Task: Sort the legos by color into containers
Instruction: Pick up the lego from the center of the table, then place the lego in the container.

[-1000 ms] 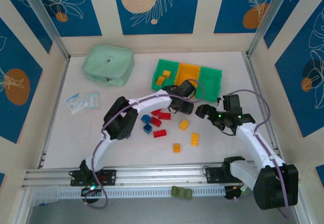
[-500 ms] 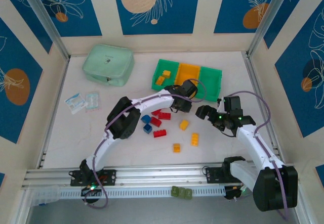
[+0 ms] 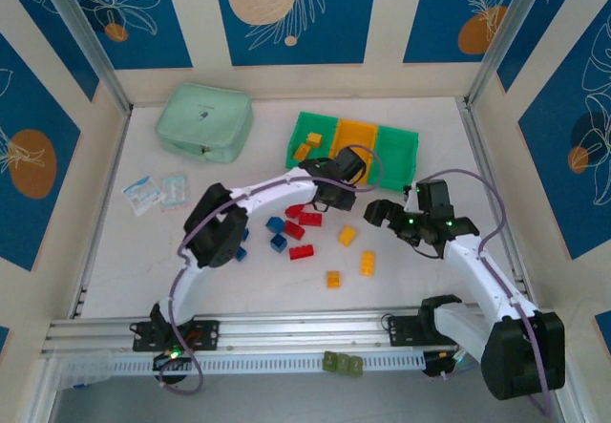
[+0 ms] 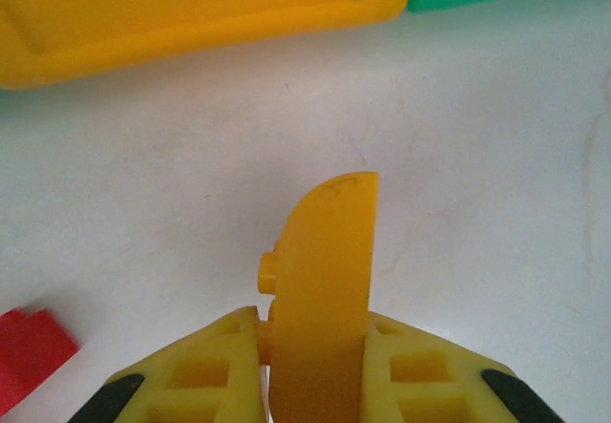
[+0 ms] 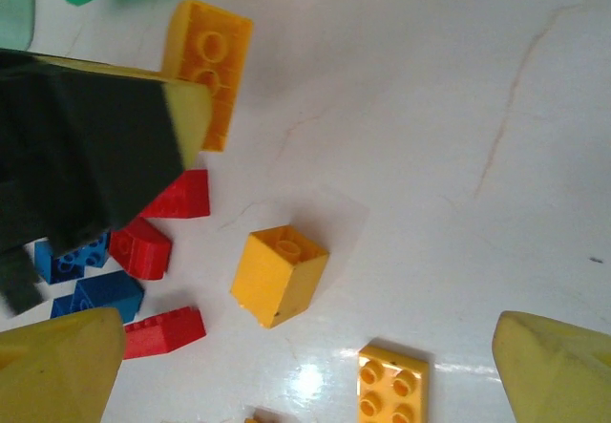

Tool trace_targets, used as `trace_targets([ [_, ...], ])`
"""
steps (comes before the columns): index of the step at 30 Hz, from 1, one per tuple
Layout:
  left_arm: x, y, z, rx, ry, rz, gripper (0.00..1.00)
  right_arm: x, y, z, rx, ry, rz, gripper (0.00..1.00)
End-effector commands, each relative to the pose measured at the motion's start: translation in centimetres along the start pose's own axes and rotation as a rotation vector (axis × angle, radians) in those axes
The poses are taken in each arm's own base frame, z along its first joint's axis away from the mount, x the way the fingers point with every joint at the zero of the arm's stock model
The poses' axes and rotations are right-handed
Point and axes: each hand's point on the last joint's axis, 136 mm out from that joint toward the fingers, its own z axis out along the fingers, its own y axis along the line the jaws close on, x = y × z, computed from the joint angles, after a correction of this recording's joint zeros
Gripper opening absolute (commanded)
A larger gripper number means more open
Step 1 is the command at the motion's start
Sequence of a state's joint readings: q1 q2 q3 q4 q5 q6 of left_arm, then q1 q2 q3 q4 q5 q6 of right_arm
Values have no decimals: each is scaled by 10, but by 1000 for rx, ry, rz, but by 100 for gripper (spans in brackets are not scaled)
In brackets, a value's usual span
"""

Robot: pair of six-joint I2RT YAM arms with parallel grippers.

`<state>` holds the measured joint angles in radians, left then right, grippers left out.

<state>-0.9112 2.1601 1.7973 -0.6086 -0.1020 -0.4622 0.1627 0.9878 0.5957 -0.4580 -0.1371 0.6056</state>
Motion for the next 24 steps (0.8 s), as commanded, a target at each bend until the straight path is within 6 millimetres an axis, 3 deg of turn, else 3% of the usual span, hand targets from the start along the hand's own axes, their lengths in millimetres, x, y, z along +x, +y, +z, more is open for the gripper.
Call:
trace_targets([
  [1, -26, 12, -47, 0, -108, -16, 19, -11, 21, -2, -34, -16, -68, 99],
  [5, -41, 39, -73, -16, -147, -66, 19, -13, 36, 5, -48, 10, -93, 99],
  [10, -63, 77, -82, -82, -187, -99, 19, -14, 55, 18, -87, 35, -113, 99],
  [17, -94, 127, -59, -169, -194, -143, 18, -27, 67, 34, -70, 39, -126, 99],
  [24, -117, 142, -25, -181, -203, -139, 19, -38, 73, 41, -62, 43, -132, 99],
])
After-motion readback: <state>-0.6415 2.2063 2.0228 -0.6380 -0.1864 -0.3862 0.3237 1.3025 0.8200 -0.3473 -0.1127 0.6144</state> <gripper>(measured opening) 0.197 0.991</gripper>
